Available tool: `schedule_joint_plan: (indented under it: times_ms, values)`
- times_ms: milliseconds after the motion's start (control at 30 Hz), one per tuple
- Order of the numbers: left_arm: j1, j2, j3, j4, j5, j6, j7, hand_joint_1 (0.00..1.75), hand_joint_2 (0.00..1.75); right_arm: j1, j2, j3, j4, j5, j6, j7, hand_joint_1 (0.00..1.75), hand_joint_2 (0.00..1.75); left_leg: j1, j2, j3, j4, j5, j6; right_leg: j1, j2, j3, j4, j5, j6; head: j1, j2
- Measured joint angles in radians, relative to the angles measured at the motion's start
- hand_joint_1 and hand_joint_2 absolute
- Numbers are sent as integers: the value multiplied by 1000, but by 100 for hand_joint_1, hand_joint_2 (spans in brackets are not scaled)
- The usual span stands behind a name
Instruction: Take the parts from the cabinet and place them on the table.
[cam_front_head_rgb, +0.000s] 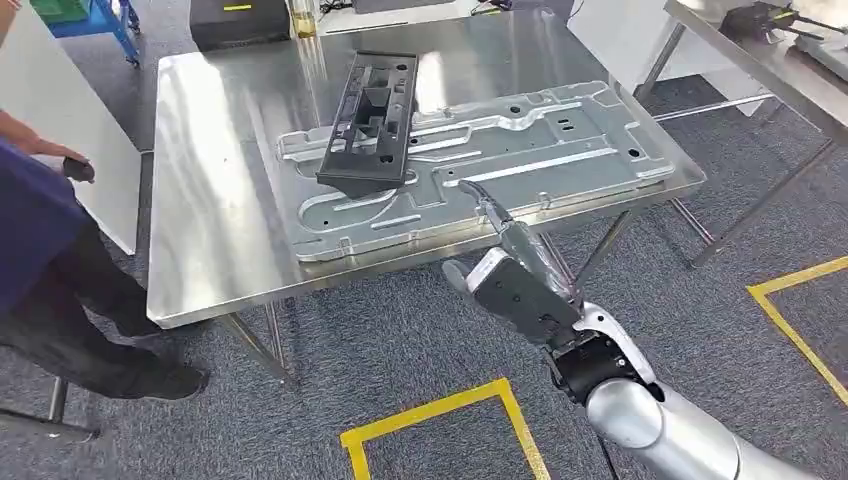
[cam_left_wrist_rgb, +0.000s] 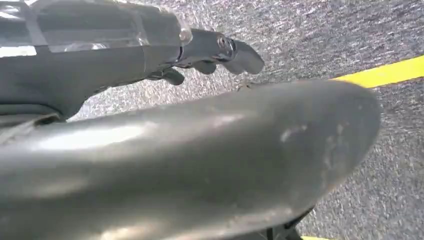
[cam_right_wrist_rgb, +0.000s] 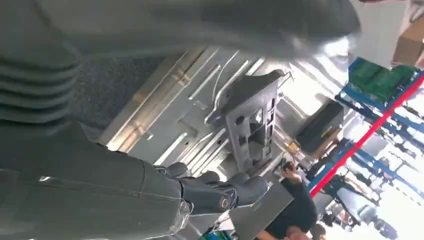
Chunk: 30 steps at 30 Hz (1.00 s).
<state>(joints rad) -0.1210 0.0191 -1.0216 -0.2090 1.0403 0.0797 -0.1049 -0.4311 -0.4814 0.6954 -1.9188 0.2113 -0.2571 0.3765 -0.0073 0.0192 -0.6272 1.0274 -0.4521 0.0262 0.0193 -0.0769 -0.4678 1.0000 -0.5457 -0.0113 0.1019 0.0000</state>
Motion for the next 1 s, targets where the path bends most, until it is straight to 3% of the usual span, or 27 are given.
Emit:
schedule_joint_plan:
  times_ms: [33, 100, 133, 167, 200, 267, 300, 333, 367, 400, 433, 467, 500, 600, 633, 667, 700, 767, 800, 833, 867, 933, 967, 1000]
  values:
    - [2, 0, 0, 0, 0, 0, 0, 0, 0, 2, 1, -5, 0, -8, -1, -3, 0, 0, 0, 13, -2, 0, 6, -7, 3, 7, 1, -18, -7, 1, -5, 0]
    - [3, 0, 0, 0, 1, 0, 0, 0, 0, 25, 0, -10, 2, -27, -4, -8, 0, 0, 3, 41, -2, -5, 15, -17, 5, 28, -1, -32, -5, -2, 0, 0]
    - [2, 0, 0, 0, 3, 0, 0, 0, 0, 41, 1, -13, 5, -36, -6, -18, 0, 0, 3, 35, -5, 1, 8, -25, -4, 36, 3, -49, 13, -5, -3, 0]
    - [1, 0, 0, 0, 4, 0, 0, 0, 0, 54, 2, -14, 8, -45, -11, -25, 0, 0, 7, -10, -13, 21, -20, -32, -6, 46, -2, -52, 21, -7, -11, 0]
    - [1, 0, 0, 0, 4, 0, -1, 0, 0, 64, 2, -15, 11, -51, -17, -35, 0, 0, 6, -25, -33, 74, -65, -33, -6, 56, -9, -51, 28, -13, -18, 0]
    - [3, 0, 0, 0, 8, 2, -1, 0, 0, 103, 3, -20, 18, -66, -30, -53, 0, 0, 7, -26, -91, 231, -150, -38, -5, 73, -23, -50, 37, -15, -39, 0]
    - [4, 0, 0, 0, 10, 2, -1, 0, 0, 122, 3, -23, 22, -72, -35, -63, 0, 0, 6, -26, -106, 279, -163, -39, -5, 82, -30, -46, 41, -13, -40, 0]
    - [4, 0, 0, 0, 10, 5, -1, 0, 0, 137, 3, -25, 28, -76, -42, -74, 0, 0, 6, -24, -100, 283, -152, -39, -5, 90, -37, -42, 43, -11, -42, 0]
    - [4, 0, 0, 0, 10, 5, -1, 0, 0, 151, 4, -26, 33, -78, -44, -82, 0, 0, 7, -24, -73, 245, -121, -39, -6, 101, -42, -36, 44, -10, -45, 0]
    - [4, 0, 0, 0, 11, 6, -1, 0, 0, 161, 4, -30, 38, -80, -47, -86, 0, 0, 8, -30, -25, 169, -80, -38, -7, 111, -47, -28, 43, -10, -47, 0]
    - [4, 0, 0, 0, 11, 6, -1, 0, 0, 166, 4, -33, 42, -82, -48, -89, 0, 0, 11, -56, 29, 75, -42, -36, -8, 121, -51, -19, 41, -6, -48, 0]
    - [4, 0, 0, 0, 11, 6, -1, 0, 0, 171, 5, -36, 45, -83, -50, -91, 0, 0, 18, -120, 59, 20, -58, -28, -12, 127, -59, -11, 38, -1, -48, 0]
    - [5, 0, 0, 0, 11, 6, -1, 0, 0, 171, 5, -38, 48, -83, -51, -91, 0, 0, 22, -135, 69, 12, -57, -28, -10, 139, -72, -2, 37, 2, -48, 0]
    - [6, 2, 0, 1, 13, 7, -1, 0, 0, 182, 7, -45, 59, -84, -53, -92, 0, 0, 17, -99, 68, 5, -60, -22, -14, 174, -80, -3, 48, 22, -47, 0]
    - [5, -1, 0, 0, 13, 7, -2, 0, 0, 184, 6, -50, 62, -84, -53, -92, 0, 0, 26, -80, 69, -6, -55, -15, -12, 179, -86, 1, 43, 27, -48, 0]
    - [4, 1, 1, 0, 13, 7, -1, 0, 0, 187, 8, -55, 64, -85, -56, -92, 0, 0, 26, -67, 71, -9, -54, -12, -9, 133, -93, 18, 29, 35, -45, 0]
    - [5, -1, 1, 0, 13, 7, -1, 0, 0, 189, 7, -59, 66, -89, -60, -93, 0, 0, 26, -51, 71, -9, -54, -9, -11, 103, -118, 69, -3, 43, -32, 0]
    - [8, -1, 1, 0, 18, 9, 0, 0, 0, 213, 11, -67, 76, -87, -76, -106, 0, 0, 25, -19, 69, -9, -55, -9, -20, 85, -191, 221, -72, 56, -26, 0]
    - [8, 0, 1, 1, 19, 11, 1, 0, 0, 229, 13, -71, 83, -80, -86, -113, 0, 0, 26, -6, 68, -9, -55, -8, -23, 82, -215, 275, -88, 60, -24, 0]
    - [8, 0, 1, 2, 20, 15, 1, 0, 0, 245, 14, -75, 94, -72, -98, -121, 0, 0, 25, 10, 69, -9, -57, -9, -28, 81, -223, 295, -81, 61, -16, 0]
    - [7, 1, 2, 2, 21, 16, 1, 0, 0, 255, 15, -80, 101, -66, -107, -126, 0, 0, 25, 25, 69, -9, -58, -10, -30, 78, -210, 266, -51, 62, -12, 0]
    - [5, -1, 3, 1, 23, 16, 1, 0, 0, 274, 18, -91, 110, -63, -127, -134, 0, 0, 26, 50, 72, -9, -60, -13, -30, 62, -139, 111, 39, 59, -5, 0]
    - [4, -3, 3, 1, 25, 17, 0, 0, 0, 283, 19, -99, 114, -65, -138, -137, 0, 0, 25, 60, 75, -9, -62, -17, -28, 30, -100, 29, 71, 55, -1, 0]
    - [4, -3, 5, 1, 27, 19, -1, 0, 0, 292, 21, -108, 119, -74, -153, -144, 0, 0, 19, 70, 73, -8, -65, -22, -12, -8, -87, 1, 53, 53, 1, 0]
